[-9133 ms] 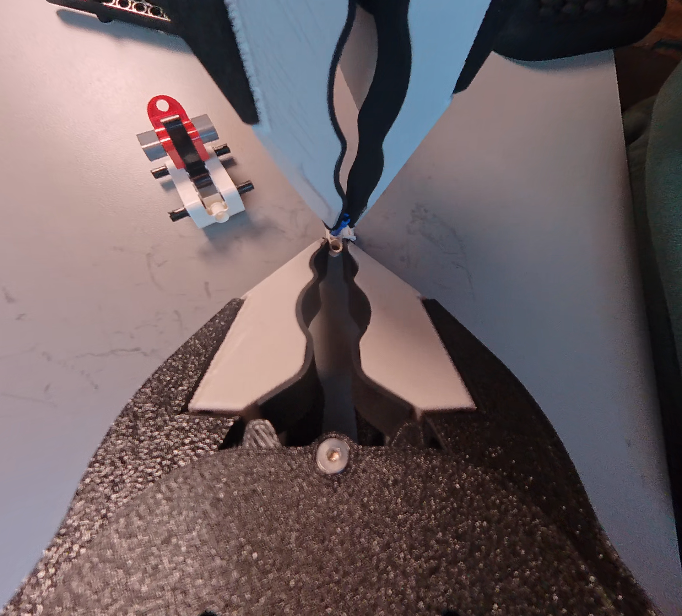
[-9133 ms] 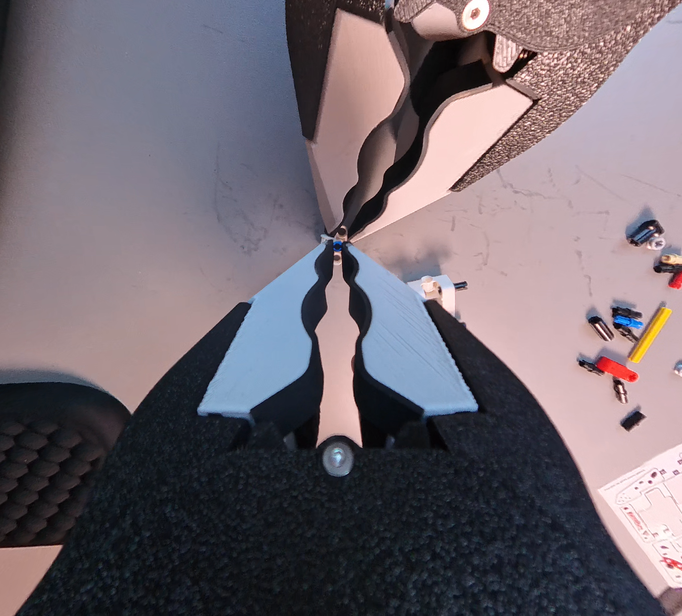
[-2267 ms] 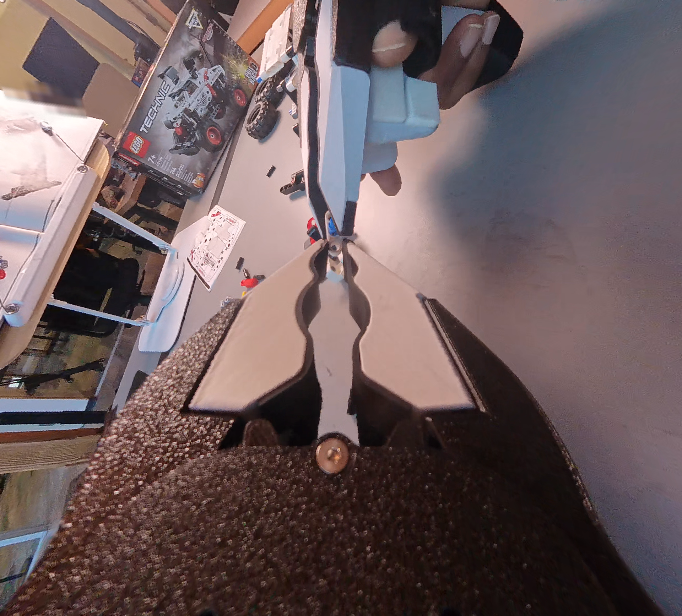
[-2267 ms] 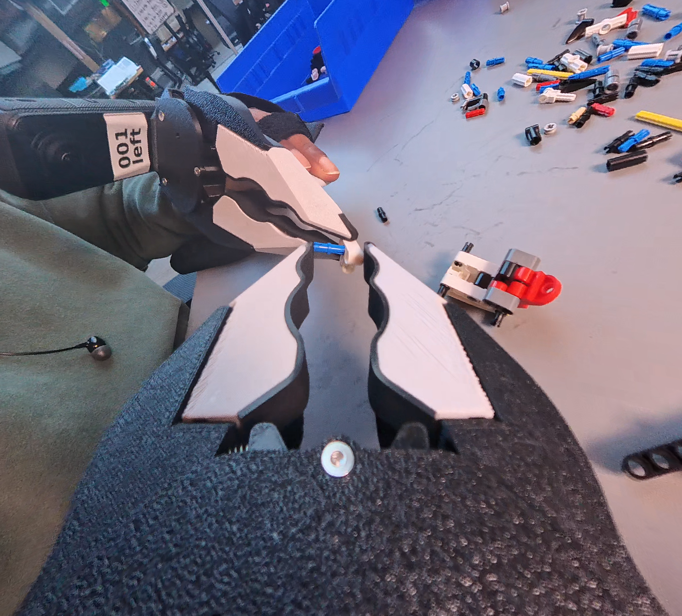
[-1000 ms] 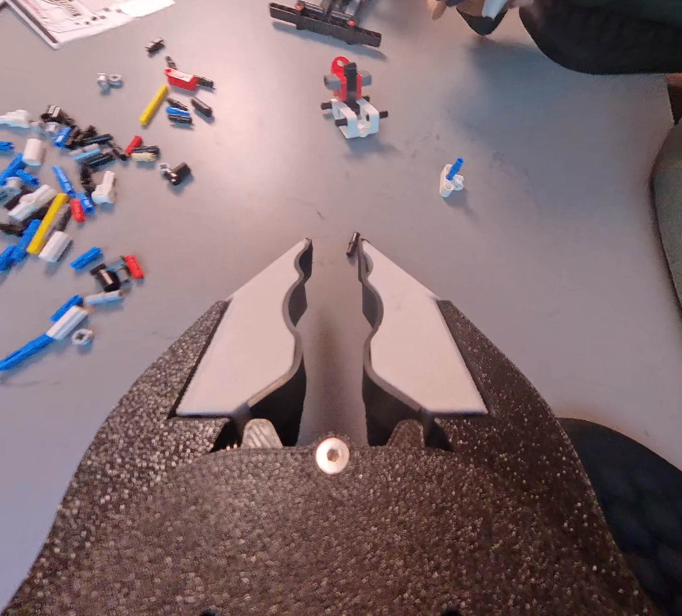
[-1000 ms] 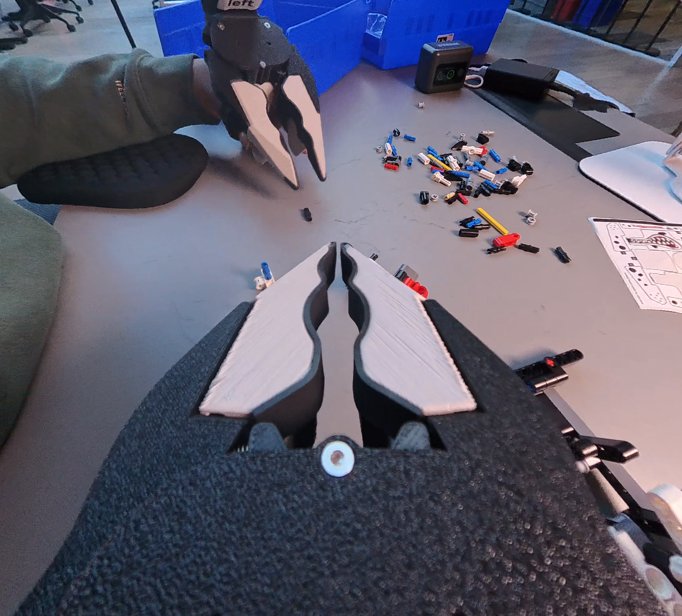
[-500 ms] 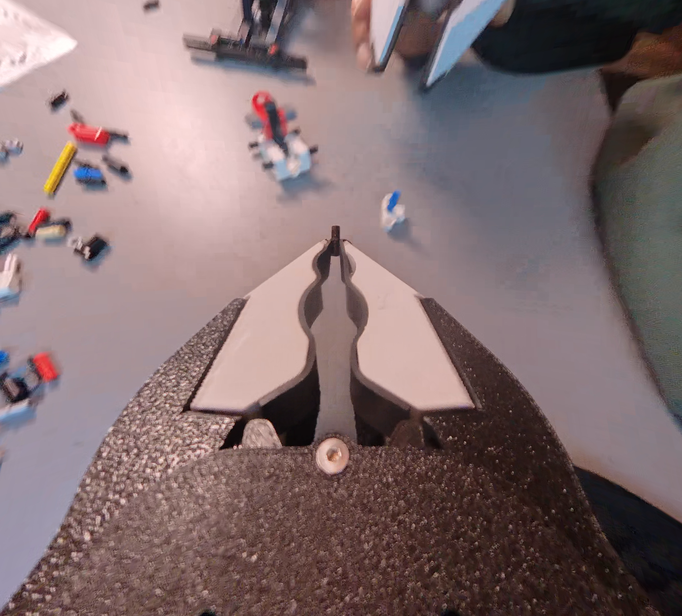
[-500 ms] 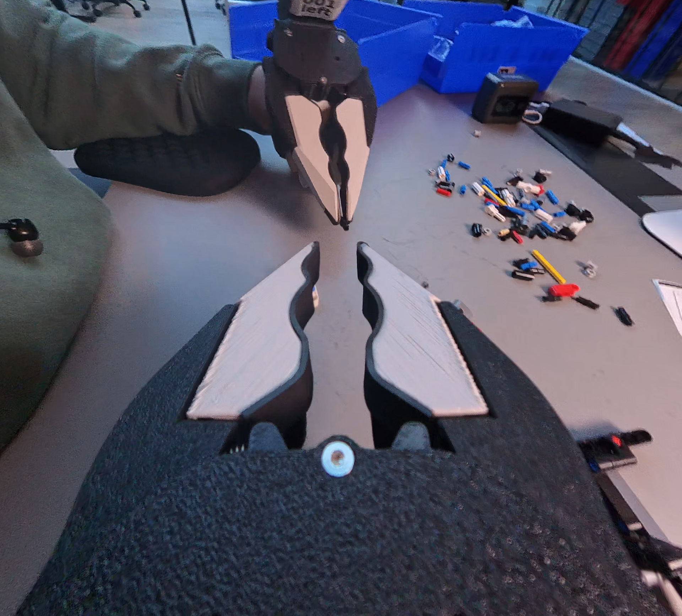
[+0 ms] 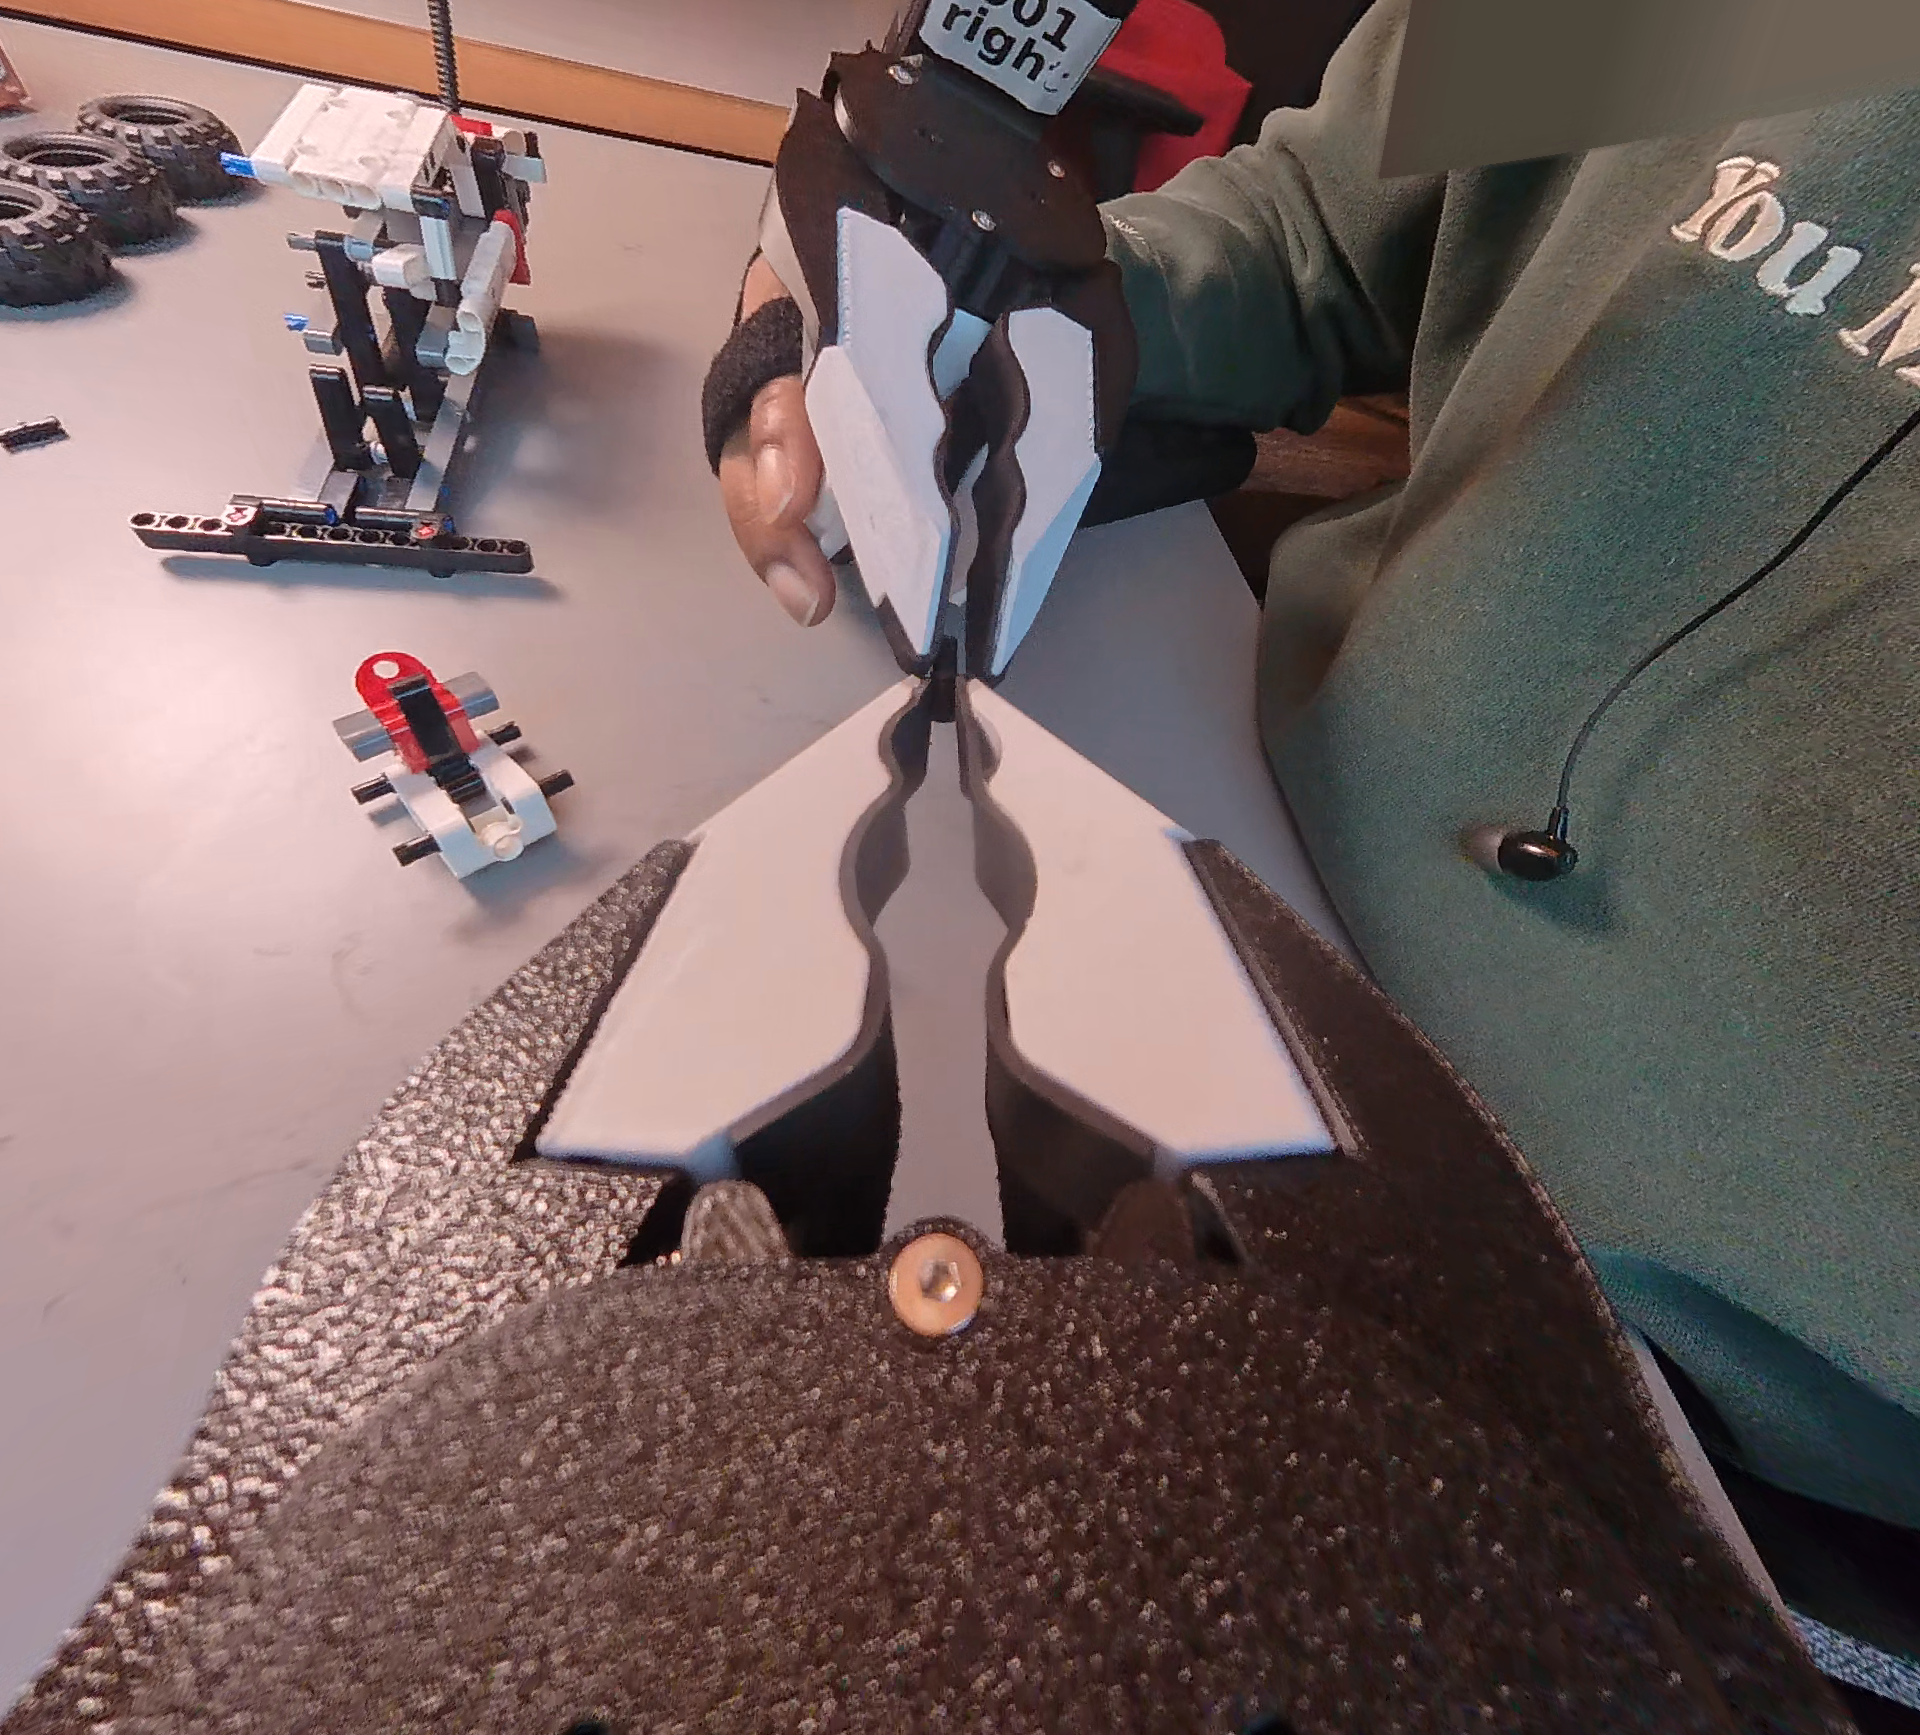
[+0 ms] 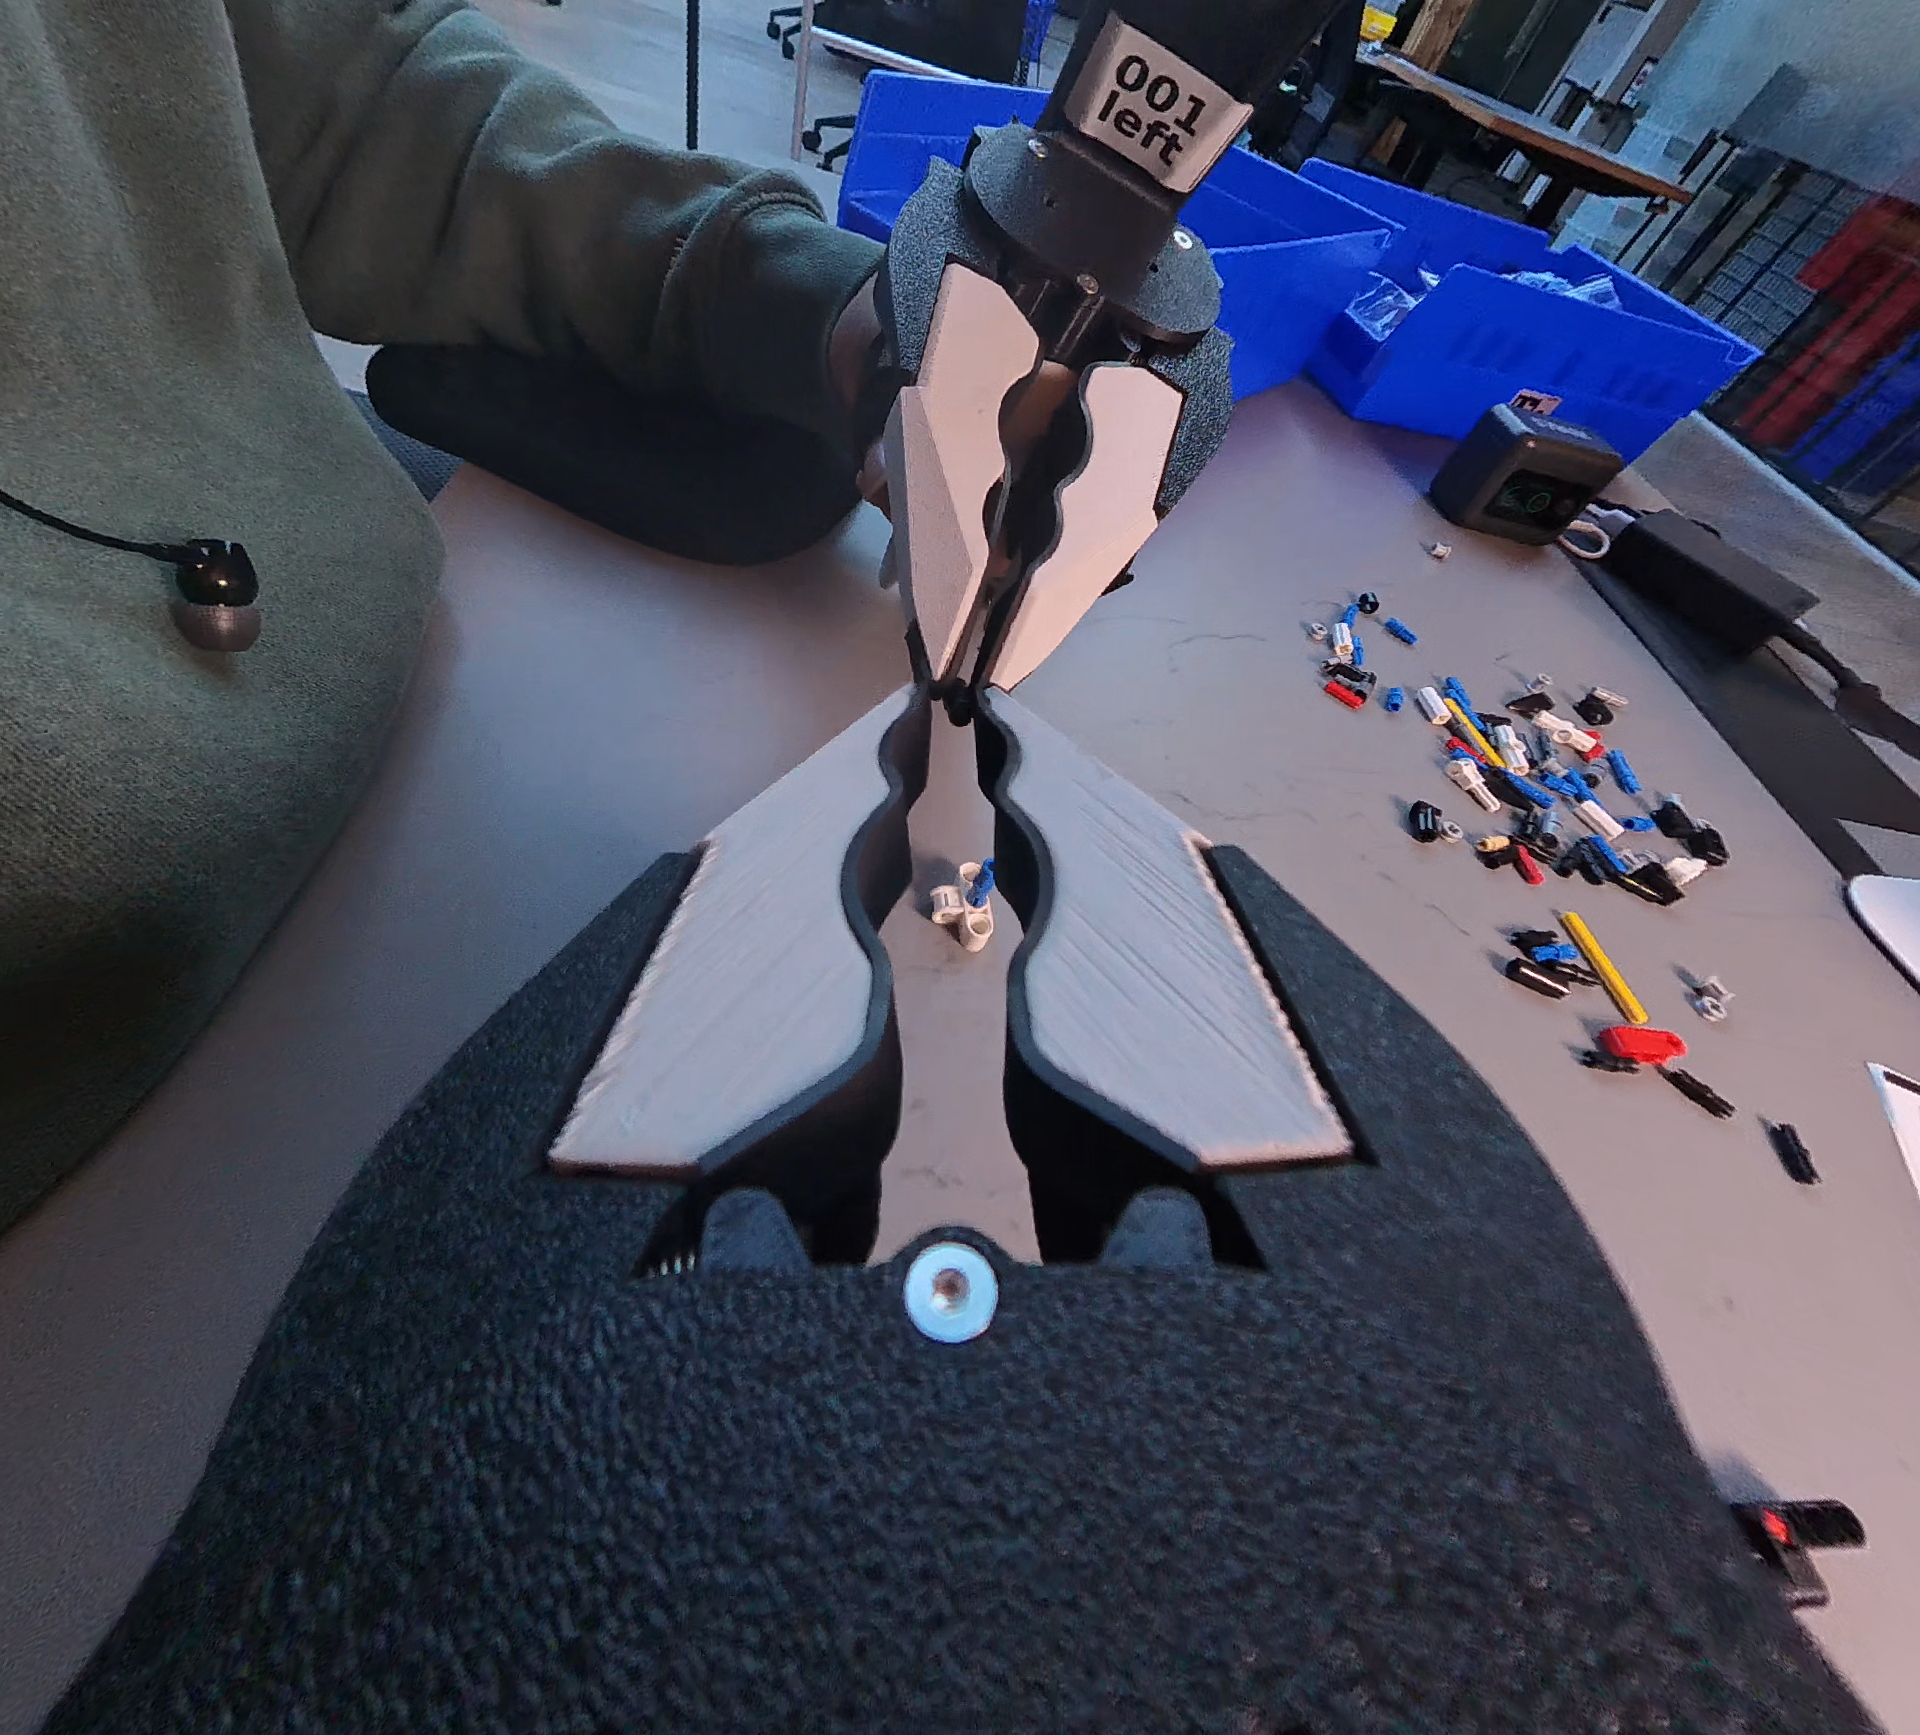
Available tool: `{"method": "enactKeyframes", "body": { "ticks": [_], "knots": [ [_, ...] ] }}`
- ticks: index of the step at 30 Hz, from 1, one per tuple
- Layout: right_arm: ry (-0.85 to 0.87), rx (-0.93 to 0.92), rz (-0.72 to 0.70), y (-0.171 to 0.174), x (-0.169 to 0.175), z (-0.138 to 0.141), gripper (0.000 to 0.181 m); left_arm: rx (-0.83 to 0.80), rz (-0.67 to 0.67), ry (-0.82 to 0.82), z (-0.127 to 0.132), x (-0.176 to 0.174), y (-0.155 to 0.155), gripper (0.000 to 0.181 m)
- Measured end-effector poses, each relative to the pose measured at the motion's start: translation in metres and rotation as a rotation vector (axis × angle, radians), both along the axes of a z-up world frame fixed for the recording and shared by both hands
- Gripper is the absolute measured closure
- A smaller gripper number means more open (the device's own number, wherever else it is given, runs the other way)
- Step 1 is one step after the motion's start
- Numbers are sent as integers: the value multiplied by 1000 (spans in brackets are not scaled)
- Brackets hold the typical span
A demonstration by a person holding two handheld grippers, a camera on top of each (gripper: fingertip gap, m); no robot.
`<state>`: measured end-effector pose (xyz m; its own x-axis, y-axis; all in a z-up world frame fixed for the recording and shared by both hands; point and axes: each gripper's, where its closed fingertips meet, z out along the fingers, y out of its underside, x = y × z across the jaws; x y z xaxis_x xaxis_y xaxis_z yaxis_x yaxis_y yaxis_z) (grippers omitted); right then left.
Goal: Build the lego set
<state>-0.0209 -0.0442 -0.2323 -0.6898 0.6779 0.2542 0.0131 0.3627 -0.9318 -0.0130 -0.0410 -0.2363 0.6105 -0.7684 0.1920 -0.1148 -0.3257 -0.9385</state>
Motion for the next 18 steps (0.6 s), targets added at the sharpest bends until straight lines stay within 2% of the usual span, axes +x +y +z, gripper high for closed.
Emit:
{"method": "enactKeyframes", "body": {
  "ticks": [5, 15, 18],
  "knots": [
    [30, 13, 14, -2, 2, 2, 175, -20, -28, -53, 2, 2, -2, 177],
    [98, 30, 69, -12, 10, 17, 177, -126, -144, -282, 20, 10, -13, 177],
    [57, 12, 60, -8, 9, 18, 177, -120, -127, -297, 23, 8, -11, 177]
  ]
}}
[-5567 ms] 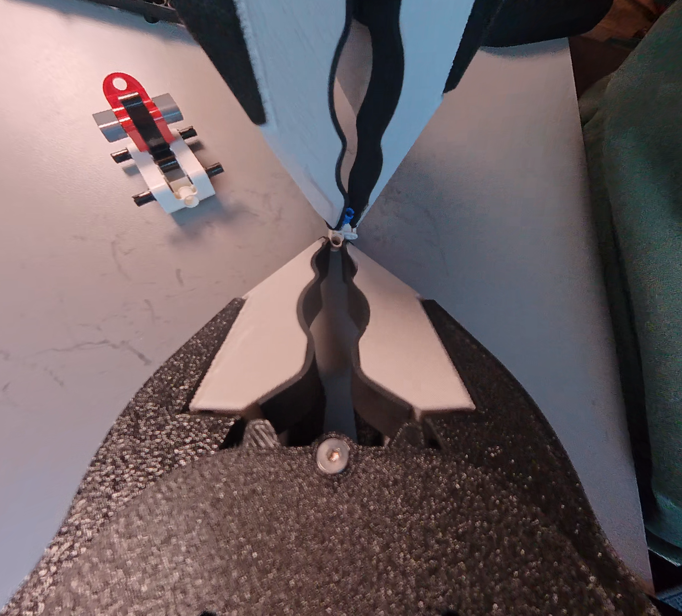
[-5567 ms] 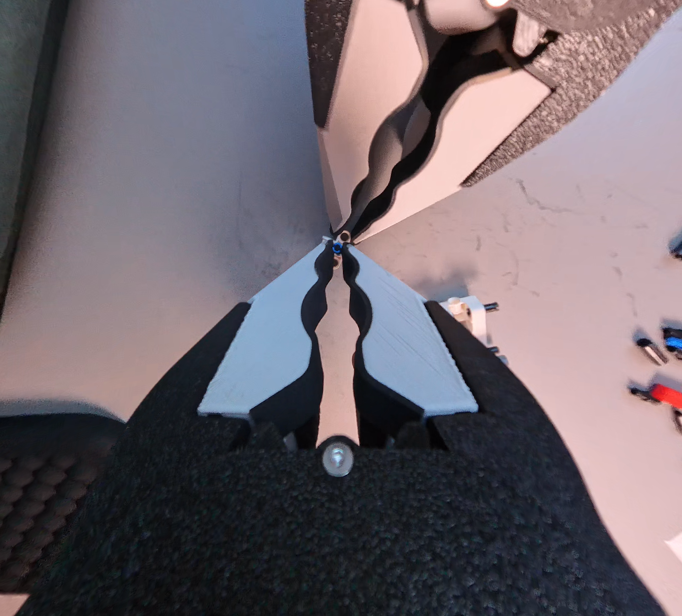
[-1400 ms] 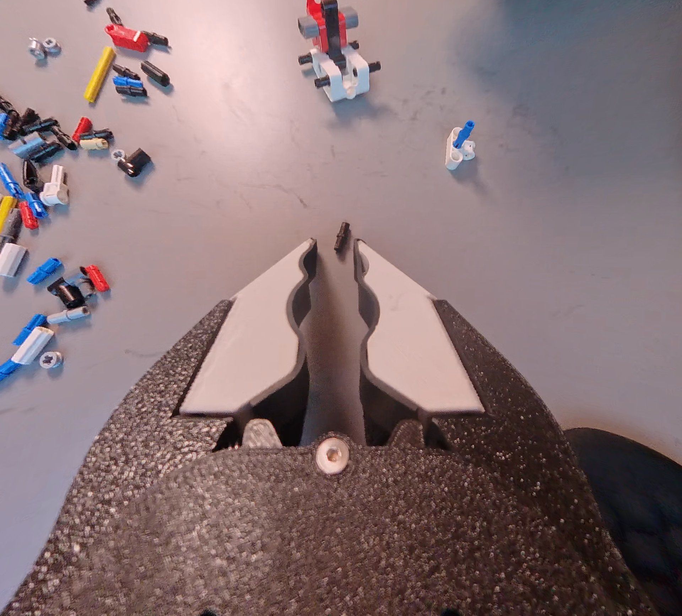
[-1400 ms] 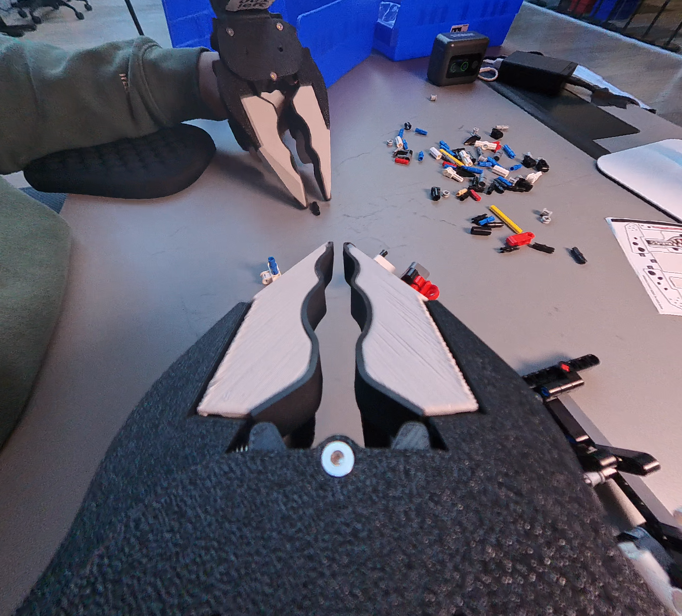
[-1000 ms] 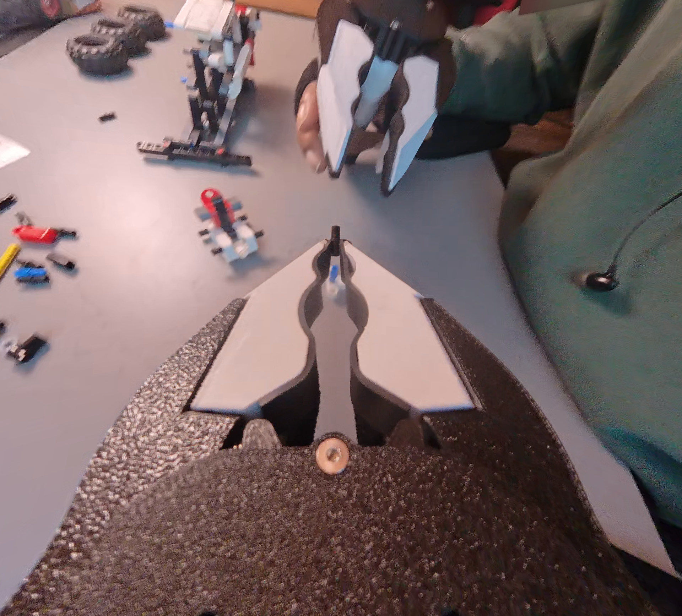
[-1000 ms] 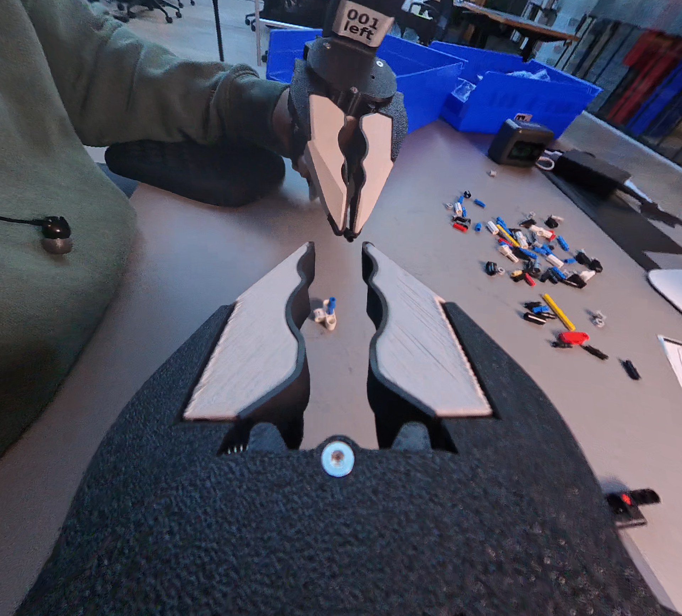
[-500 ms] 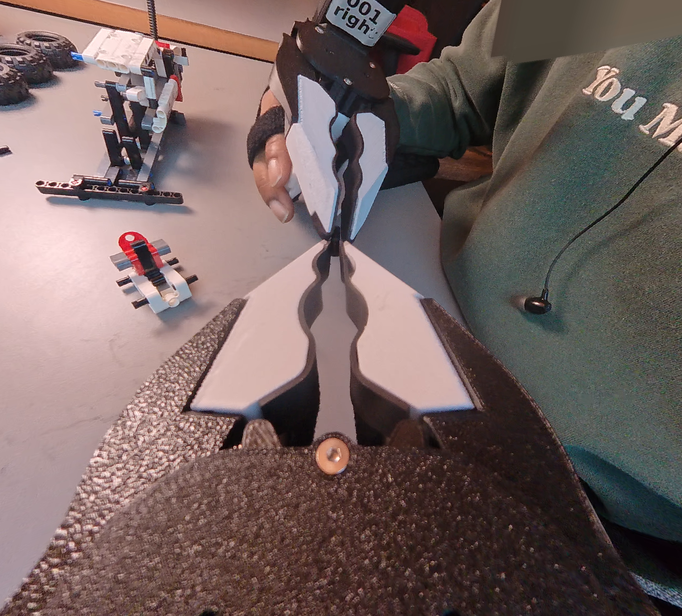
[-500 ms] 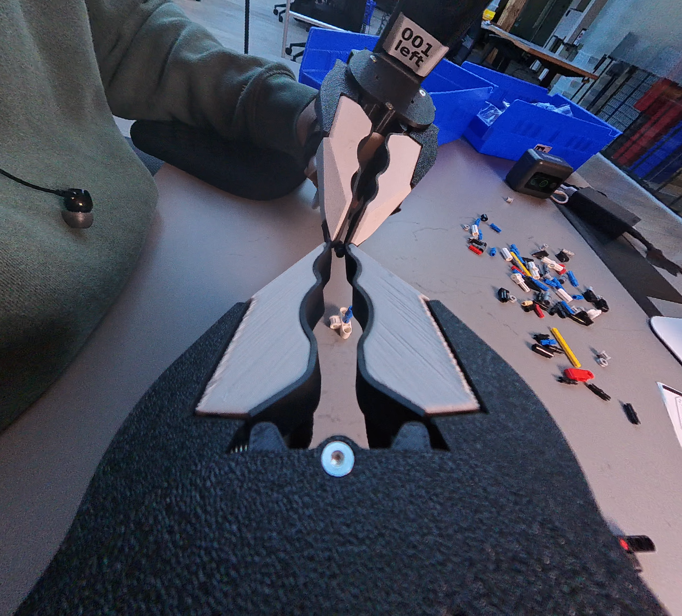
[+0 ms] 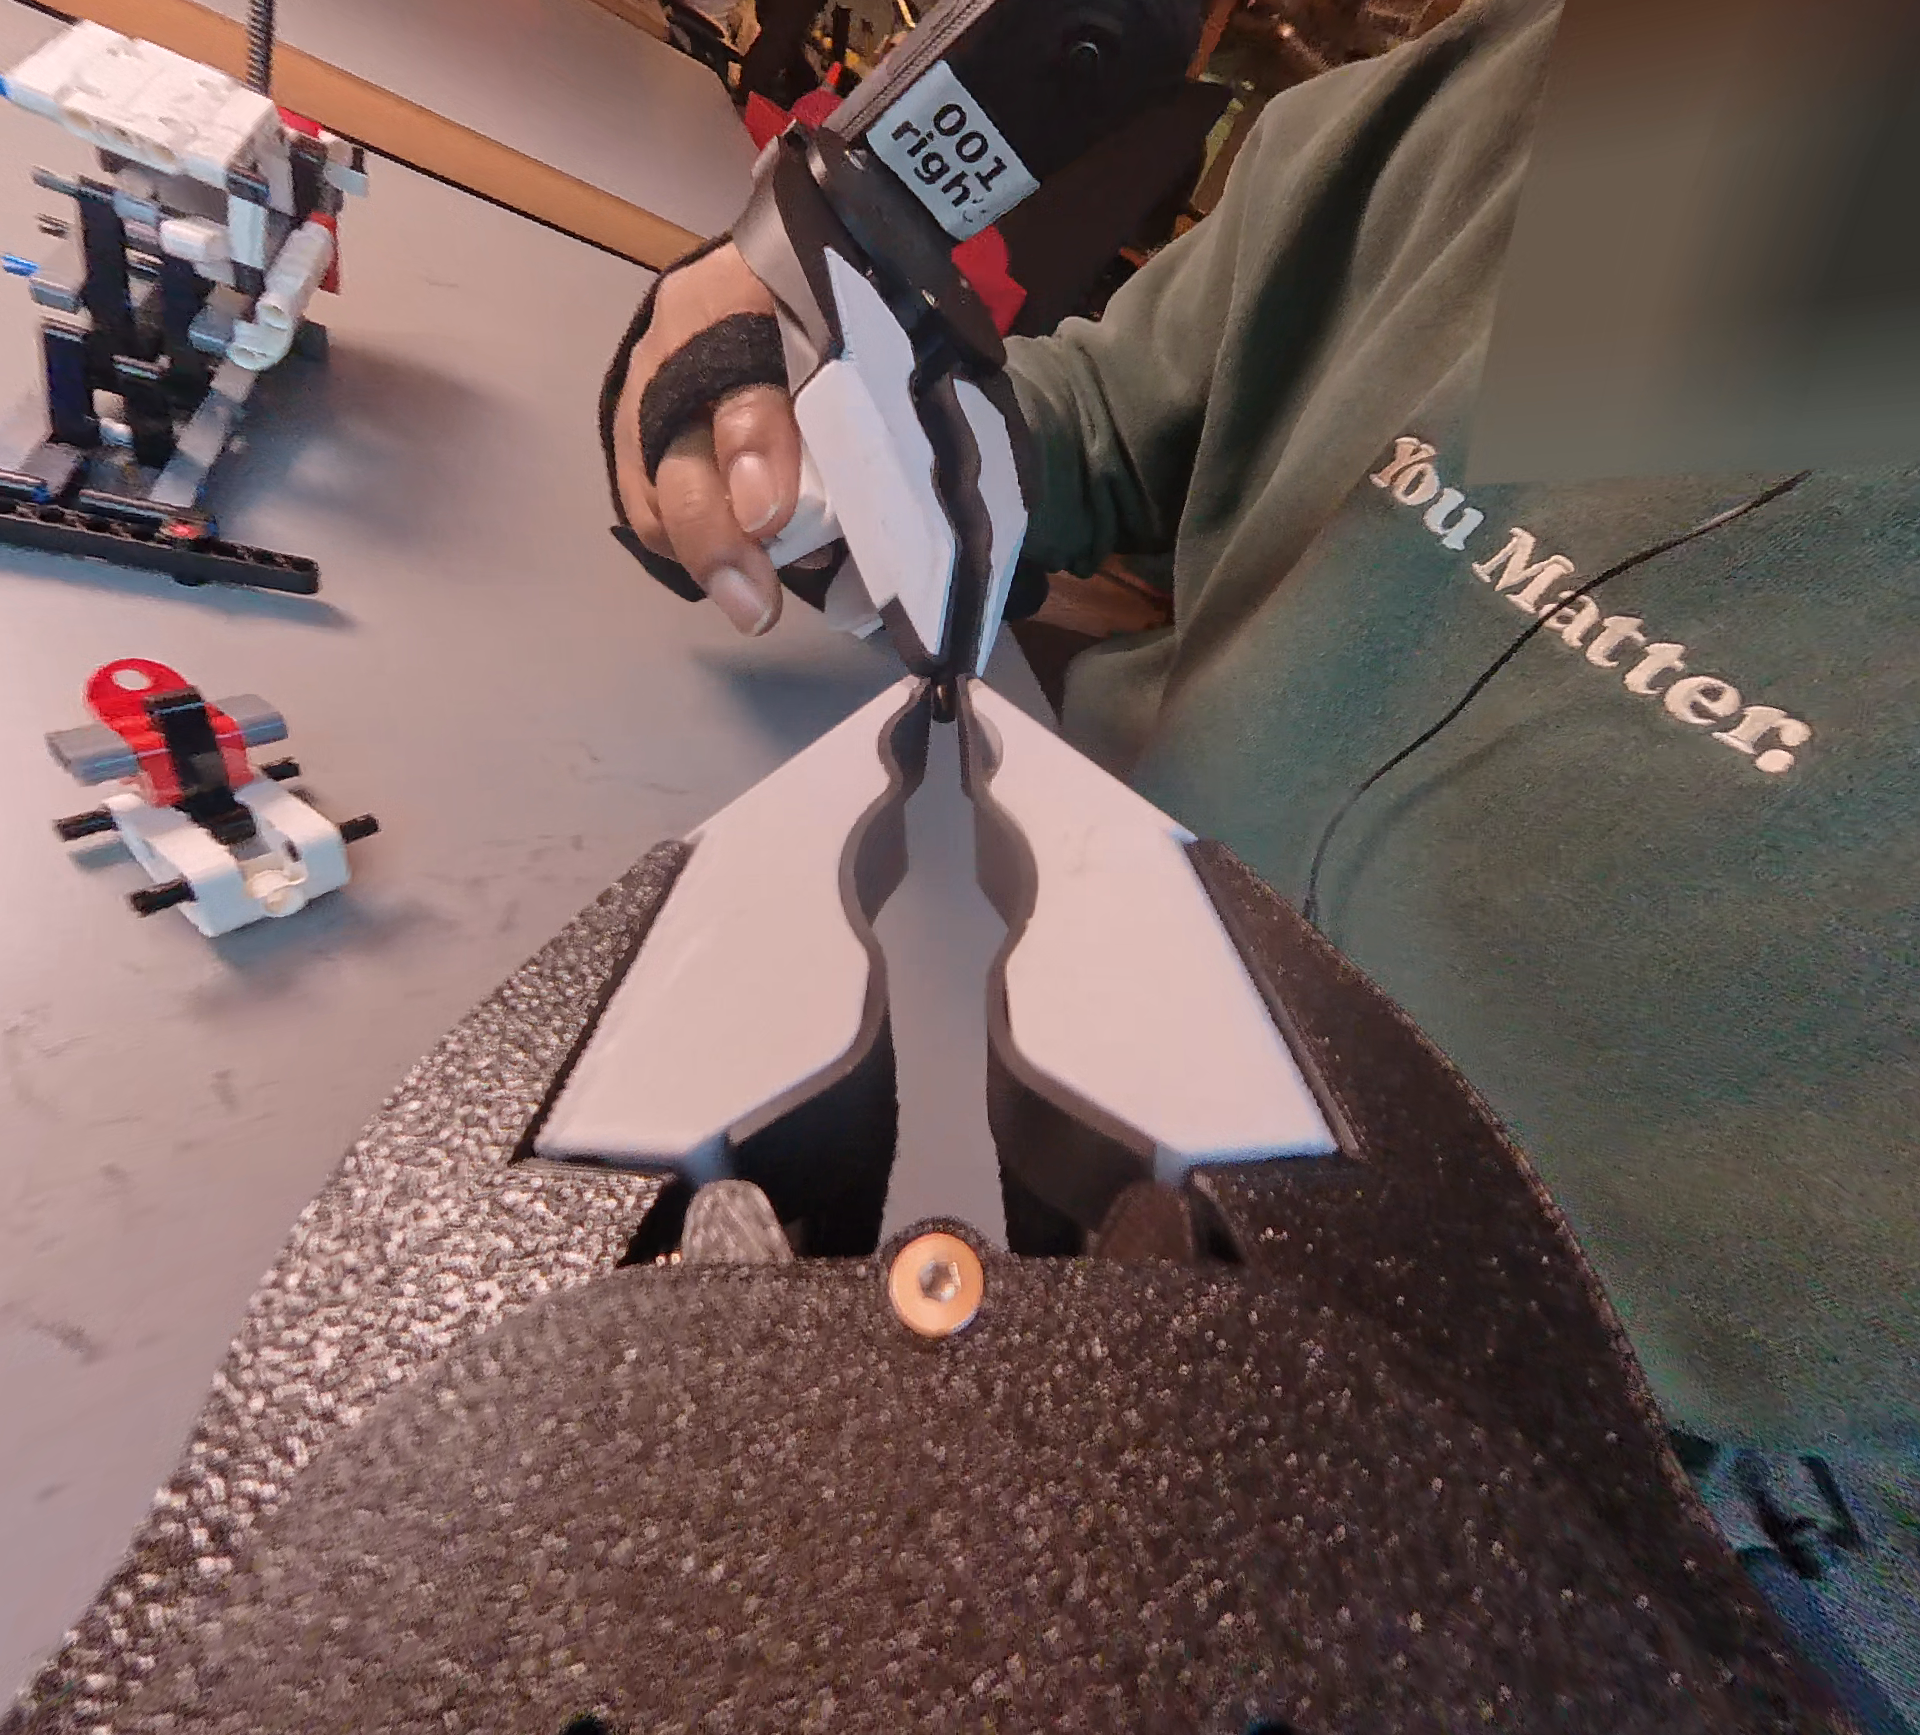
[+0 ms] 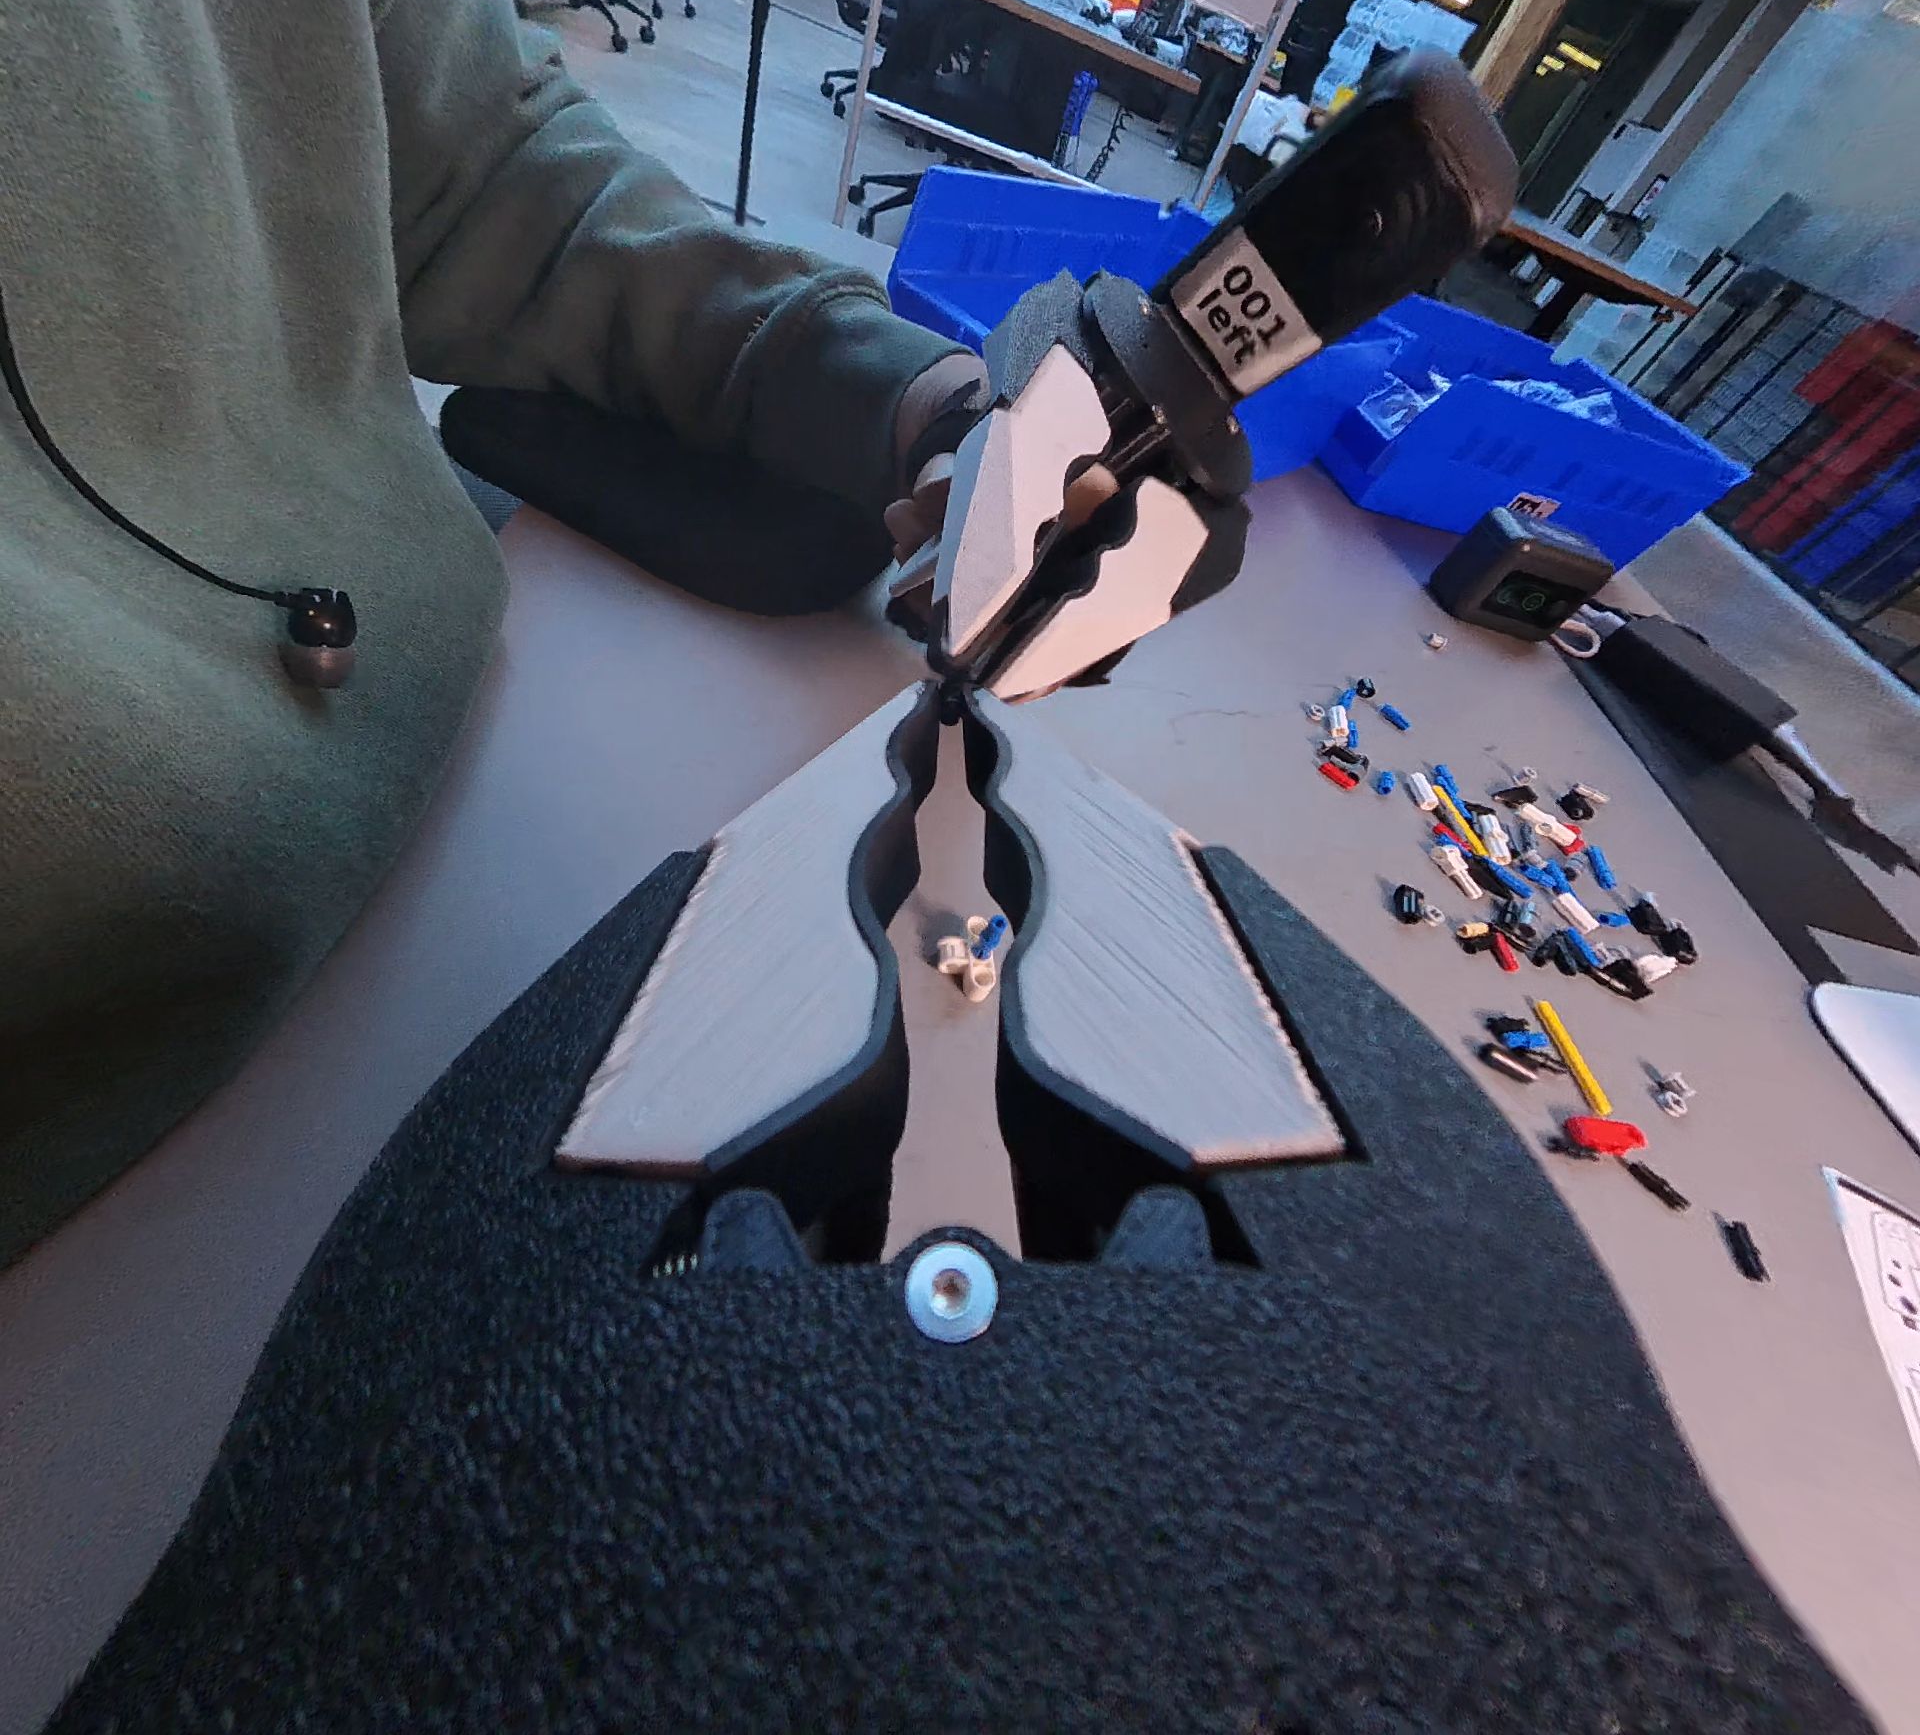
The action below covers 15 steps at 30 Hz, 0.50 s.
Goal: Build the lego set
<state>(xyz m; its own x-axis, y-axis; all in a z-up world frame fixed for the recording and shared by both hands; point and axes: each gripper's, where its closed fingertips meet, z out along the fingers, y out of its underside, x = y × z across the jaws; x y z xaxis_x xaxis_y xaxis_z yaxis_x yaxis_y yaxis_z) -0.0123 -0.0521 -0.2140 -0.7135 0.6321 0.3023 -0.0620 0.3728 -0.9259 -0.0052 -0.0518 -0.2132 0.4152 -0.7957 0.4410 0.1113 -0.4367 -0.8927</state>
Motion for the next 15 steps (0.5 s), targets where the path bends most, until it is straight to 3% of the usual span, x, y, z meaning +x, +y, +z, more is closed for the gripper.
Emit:
{"method": "enactKeyframes", "body": {
  "ticks": [2, 5, 11, 15],
  "knots": [
    [-72, 6, -8, 11, -1, -6, 177, 26, 76, 57, -1, -9, 7, 167],
    [-268, 68, -29, 31, -1, -32, 177, 10, 216, 293, -30, -29, 18, 155],
    [-449, 362, 9, 33, -16, -67, 177, -88, 225, 652, -90, -33, 21, 156],
    [-510, 519, 74, 30, -22, -80, 177, -87, 221, 735, -101, -32, 20, 164]
  ]
}}
